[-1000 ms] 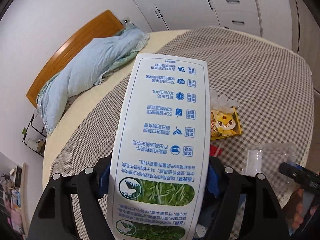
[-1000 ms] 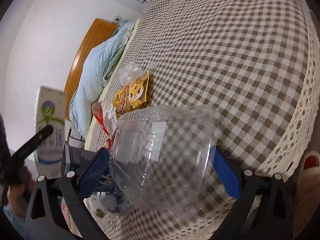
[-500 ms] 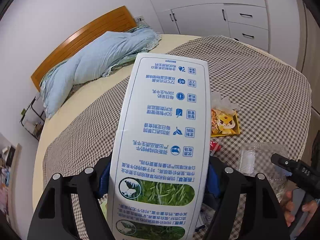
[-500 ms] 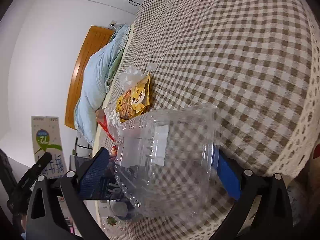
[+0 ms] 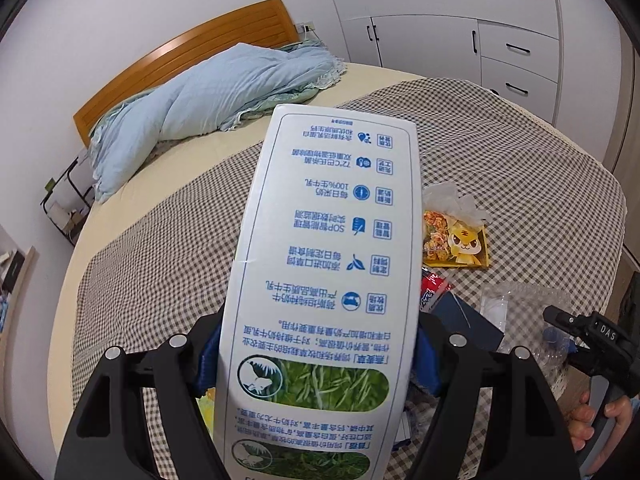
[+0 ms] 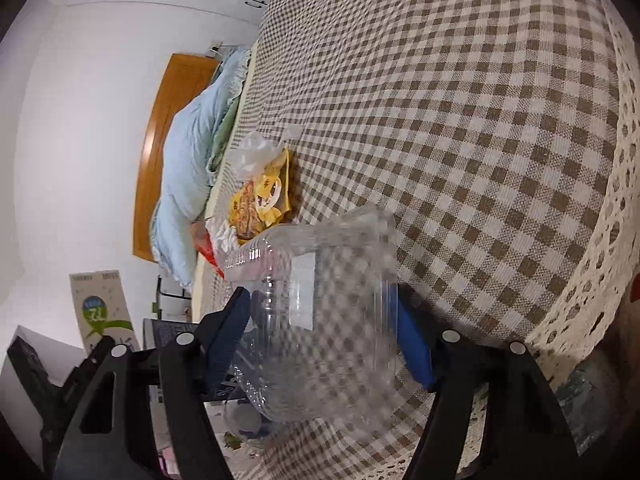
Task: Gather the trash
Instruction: 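Lift the milk carton with the left tool while the right tool lifts the clear container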
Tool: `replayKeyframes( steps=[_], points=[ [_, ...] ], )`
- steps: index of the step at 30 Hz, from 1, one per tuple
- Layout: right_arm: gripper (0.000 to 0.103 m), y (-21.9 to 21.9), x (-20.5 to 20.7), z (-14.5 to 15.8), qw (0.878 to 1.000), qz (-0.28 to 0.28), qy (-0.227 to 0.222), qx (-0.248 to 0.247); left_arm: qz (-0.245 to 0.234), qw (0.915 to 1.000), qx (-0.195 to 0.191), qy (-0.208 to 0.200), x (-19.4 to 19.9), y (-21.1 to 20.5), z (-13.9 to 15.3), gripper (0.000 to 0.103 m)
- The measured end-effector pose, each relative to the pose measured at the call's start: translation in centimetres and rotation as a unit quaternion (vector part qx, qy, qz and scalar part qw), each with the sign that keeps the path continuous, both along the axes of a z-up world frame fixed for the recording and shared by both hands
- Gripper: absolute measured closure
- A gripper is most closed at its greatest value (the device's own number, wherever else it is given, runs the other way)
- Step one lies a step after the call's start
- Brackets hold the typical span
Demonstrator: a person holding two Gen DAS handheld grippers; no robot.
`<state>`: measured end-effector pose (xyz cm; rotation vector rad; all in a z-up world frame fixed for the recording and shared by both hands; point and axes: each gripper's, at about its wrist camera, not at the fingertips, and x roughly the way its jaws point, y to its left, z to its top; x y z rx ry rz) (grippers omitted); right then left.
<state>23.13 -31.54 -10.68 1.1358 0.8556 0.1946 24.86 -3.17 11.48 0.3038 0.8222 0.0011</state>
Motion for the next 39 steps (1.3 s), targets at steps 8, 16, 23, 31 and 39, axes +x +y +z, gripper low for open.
replayKeyframes(
  steps=[8,16,23,31,39],
  points=[
    [0.039,0.5,-0.6,1.5,0.998,0.014,-0.036,-0.052,0.007,0.9999,-0.011,-0.007,-1.5,0.4,0.6,0.031],
    [0.041,0.7,-1.3,4.6,0.989,0.023,-0.082,-0.12,0.013,0.9995,-0.024,-0.018,-3.4,0.8,1.5,0.031],
    [0.042,0.4,-2.9,6.6,0.98,0.026,-0.112,-0.164,0.012,0.9992,-0.03,-0.024,-5.8,0.9,2.0,0.031],
    [0.042,0.3,-5.0,7.7,0.97,0.035,-0.132,-0.201,0.01,0.9988,-0.039,-0.025,-8.0,0.7,2.5,0.031],
    [0.042,2.1,-6.7,10.1,0.944,0.053,-0.164,-0.281,0.007,0.9986,-0.045,-0.025,-10.2,0.7,2.5,0.031]
  ],
)
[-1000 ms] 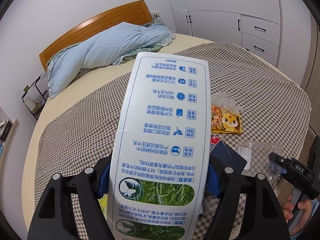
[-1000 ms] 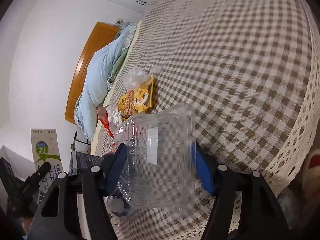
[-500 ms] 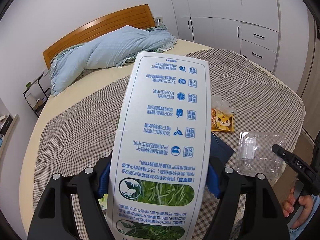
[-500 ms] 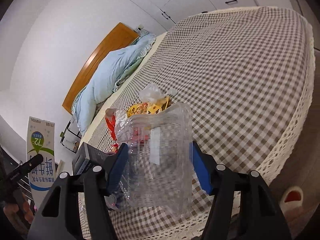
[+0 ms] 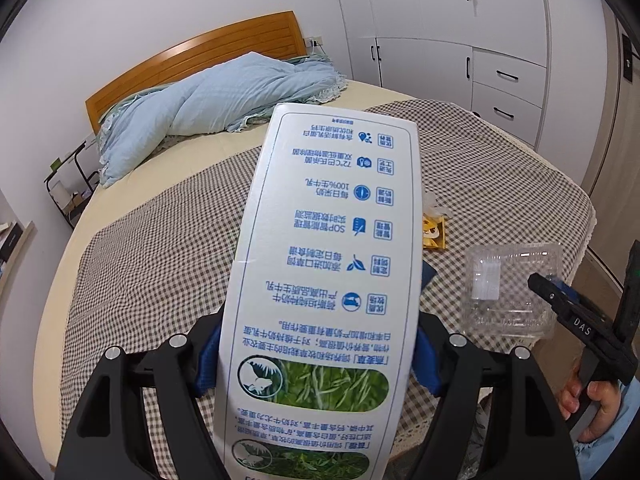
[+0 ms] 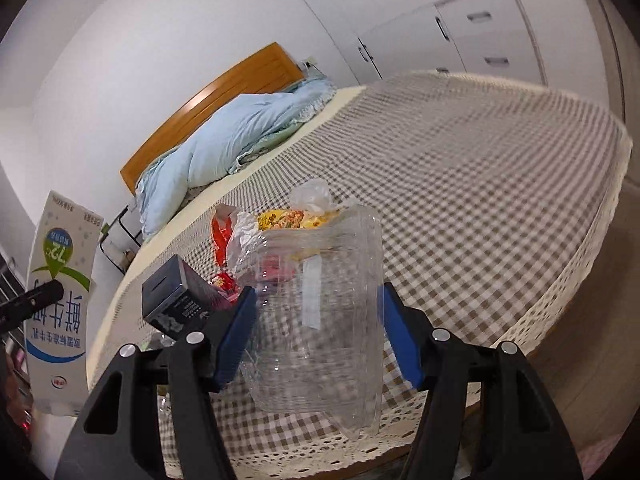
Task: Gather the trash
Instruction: 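Lift the milk carton with the left tool while the right tool lifts the clear container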
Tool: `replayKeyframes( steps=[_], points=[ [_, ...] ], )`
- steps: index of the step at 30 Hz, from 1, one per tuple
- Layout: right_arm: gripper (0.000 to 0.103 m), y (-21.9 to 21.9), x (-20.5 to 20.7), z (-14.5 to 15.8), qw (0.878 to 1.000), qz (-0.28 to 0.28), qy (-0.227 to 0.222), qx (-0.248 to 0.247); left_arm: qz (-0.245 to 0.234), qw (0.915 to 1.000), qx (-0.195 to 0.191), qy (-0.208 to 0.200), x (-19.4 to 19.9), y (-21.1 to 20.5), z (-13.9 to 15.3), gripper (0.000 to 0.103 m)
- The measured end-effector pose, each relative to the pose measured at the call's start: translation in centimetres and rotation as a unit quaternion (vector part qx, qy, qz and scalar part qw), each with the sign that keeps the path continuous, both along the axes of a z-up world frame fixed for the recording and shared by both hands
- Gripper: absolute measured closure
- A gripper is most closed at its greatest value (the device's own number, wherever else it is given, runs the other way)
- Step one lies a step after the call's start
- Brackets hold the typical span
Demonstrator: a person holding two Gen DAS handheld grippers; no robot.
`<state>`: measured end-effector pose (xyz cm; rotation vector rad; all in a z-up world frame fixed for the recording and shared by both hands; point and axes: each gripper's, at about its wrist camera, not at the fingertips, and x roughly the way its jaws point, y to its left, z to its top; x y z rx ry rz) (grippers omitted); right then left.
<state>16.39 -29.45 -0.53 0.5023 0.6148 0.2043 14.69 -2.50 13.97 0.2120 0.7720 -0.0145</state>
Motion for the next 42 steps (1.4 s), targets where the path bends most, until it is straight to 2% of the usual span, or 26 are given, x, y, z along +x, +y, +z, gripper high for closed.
replayKeyframes(
  steps=[10,22,42],
  points=[
    [0.042,0.8,-2.8,1.9,0.998,0.022,-0.028,-0.043,-0.011,0.9999,0.004,0.003,-2.6,-0.8,-0.4,0.031],
    [0.042,-0.1,-6.2,2.8,0.996,0.028,-0.041,-0.075,-0.036,0.9993,0.002,-0.003,-6.8,-2.3,-1.6,0.031],
    [0.042,-1.0,-13.3,2.0,0.989,0.037,-0.056,-0.133,-0.083,0.9964,-0.014,0.002,-13.8,-5.0,-4.4,0.031]
  ],
)
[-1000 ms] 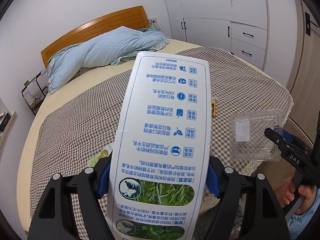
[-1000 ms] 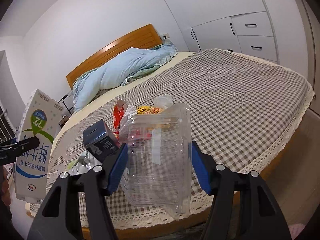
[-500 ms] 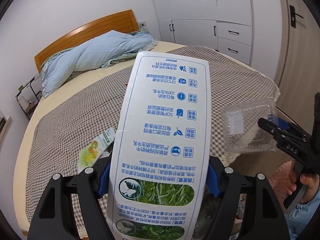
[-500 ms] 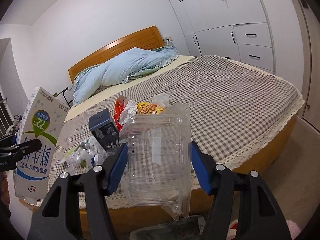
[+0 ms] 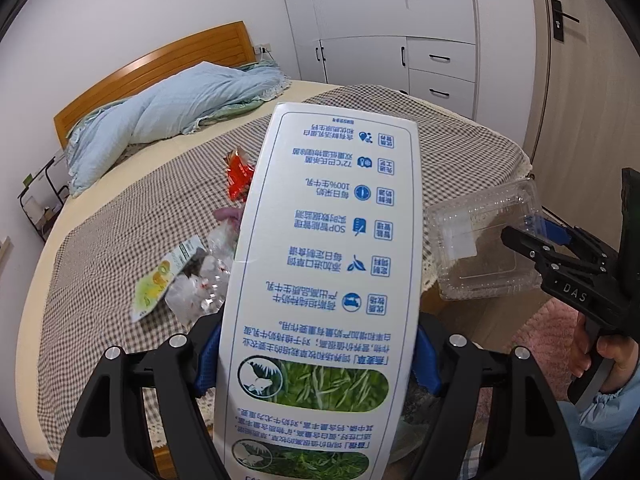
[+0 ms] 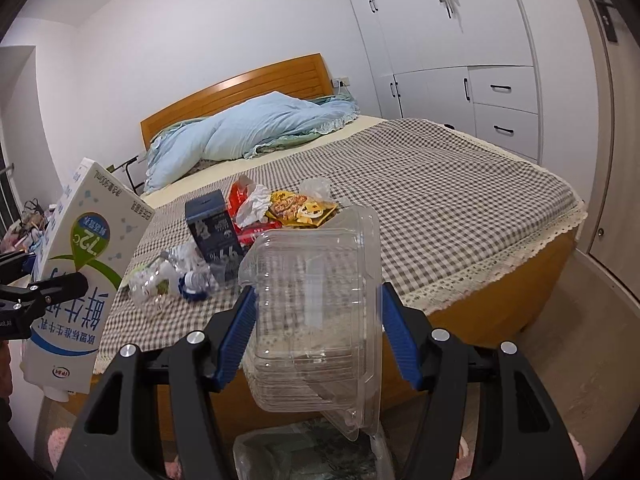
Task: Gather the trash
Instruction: 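Lift the milk carton with the left tool while the right tool lifts the clear container, then carry both held items down beside the bed toward the leaf-print trash bag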
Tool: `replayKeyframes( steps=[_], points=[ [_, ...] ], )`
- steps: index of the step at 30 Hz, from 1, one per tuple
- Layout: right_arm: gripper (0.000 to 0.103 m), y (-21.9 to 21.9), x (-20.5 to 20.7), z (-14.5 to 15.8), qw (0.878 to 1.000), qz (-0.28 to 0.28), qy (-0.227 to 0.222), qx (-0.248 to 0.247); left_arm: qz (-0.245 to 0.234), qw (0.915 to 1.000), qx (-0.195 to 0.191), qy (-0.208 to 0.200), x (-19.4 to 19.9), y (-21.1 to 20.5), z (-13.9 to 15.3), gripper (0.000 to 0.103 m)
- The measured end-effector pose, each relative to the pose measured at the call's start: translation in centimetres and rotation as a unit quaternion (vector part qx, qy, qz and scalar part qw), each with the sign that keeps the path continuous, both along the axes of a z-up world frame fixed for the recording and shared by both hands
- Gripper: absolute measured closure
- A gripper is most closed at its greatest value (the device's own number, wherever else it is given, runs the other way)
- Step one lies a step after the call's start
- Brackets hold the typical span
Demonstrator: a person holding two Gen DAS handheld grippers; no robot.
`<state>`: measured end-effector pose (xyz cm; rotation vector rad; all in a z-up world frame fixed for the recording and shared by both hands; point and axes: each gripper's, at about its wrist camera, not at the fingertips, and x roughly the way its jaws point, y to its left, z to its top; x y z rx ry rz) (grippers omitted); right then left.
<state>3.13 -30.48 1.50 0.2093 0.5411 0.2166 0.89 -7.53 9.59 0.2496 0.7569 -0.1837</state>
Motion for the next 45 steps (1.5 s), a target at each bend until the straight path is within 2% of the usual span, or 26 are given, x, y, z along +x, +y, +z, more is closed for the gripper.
replayKeyframes(
  steps=[25,45],
  points=[
    [0.043,-0.7,-3.9,-4.3,0.997,-0.003,0.028,-0.072,-0.031,0.9989,0.005,0.036,-3.4,-2.1,-6.8,0.031],
    [0.043,-0.3,-3.9,-8.8,0.989,0.001,0.07,-0.133,-0.061,0.9957,0.026,0.065,-4.2,-3.5,-13.3,0.031]
  ],
)
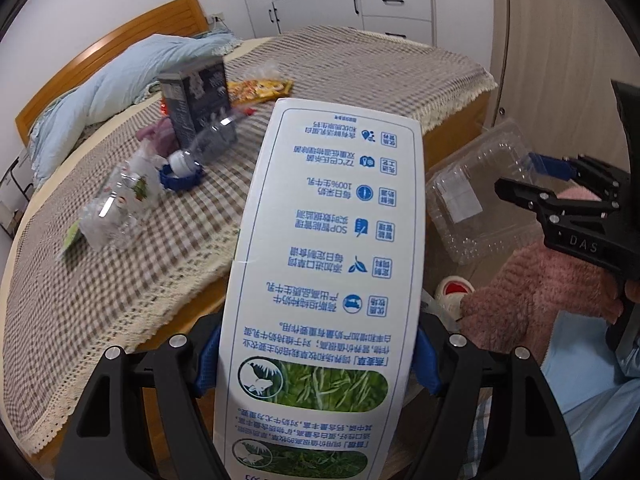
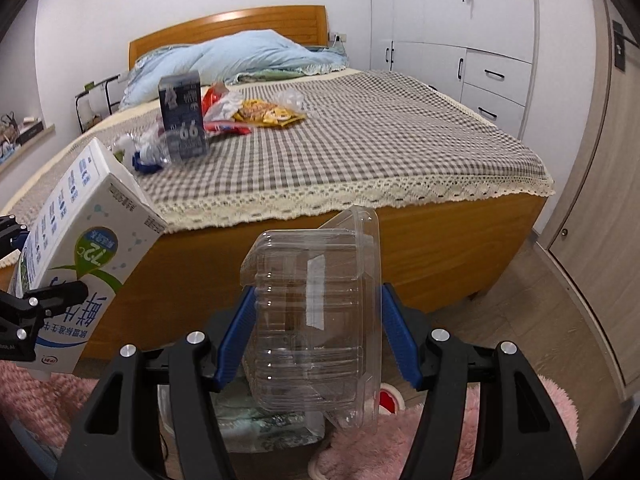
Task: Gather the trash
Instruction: 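Carry both held items down beside the bed toward the leaf-print trash bag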
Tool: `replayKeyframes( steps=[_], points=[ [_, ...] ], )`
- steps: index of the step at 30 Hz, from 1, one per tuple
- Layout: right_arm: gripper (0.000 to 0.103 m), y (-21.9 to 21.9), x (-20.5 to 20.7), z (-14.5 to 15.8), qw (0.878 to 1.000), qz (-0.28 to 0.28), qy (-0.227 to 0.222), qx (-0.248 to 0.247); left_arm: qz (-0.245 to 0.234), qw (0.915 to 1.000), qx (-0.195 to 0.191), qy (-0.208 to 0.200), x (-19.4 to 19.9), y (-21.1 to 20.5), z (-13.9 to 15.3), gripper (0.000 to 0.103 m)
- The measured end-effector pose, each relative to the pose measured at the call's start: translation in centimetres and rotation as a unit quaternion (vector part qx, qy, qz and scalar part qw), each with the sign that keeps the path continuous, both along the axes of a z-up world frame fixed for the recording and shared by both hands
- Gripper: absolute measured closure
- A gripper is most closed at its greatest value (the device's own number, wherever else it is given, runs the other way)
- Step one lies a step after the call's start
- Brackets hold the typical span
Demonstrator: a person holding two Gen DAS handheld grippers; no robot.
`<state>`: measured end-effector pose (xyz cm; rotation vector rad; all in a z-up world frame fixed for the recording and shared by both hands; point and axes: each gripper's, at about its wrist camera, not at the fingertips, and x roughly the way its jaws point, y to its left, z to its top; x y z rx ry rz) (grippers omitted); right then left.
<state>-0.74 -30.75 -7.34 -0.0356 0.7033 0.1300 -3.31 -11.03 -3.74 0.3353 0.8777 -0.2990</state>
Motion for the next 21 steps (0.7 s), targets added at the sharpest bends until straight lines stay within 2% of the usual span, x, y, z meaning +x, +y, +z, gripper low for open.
replayKeyframes(
  steps=[8,17,21],
  points=[
    [0.043,0.5,0.4,-1.7,1.0,0.0,0.015,-0.028,-0.008,0.9996,0.005,0.028,0.8,-0.2,-3.5,0.031],
    [0.043,0.6,1.0,-3.5,0.999,-0.001,0.035,-0.041,-0.025,0.9986,0.025,0.04,1.1,-0.9,-6.6,0.031],
    [0.043,0.6,1.4,-4.4,0.998,-0.003,0.043,-0.048,-0.026,0.9984,0.021,0.045,1.5,-0.7,-7.9,0.031]
  ],
)
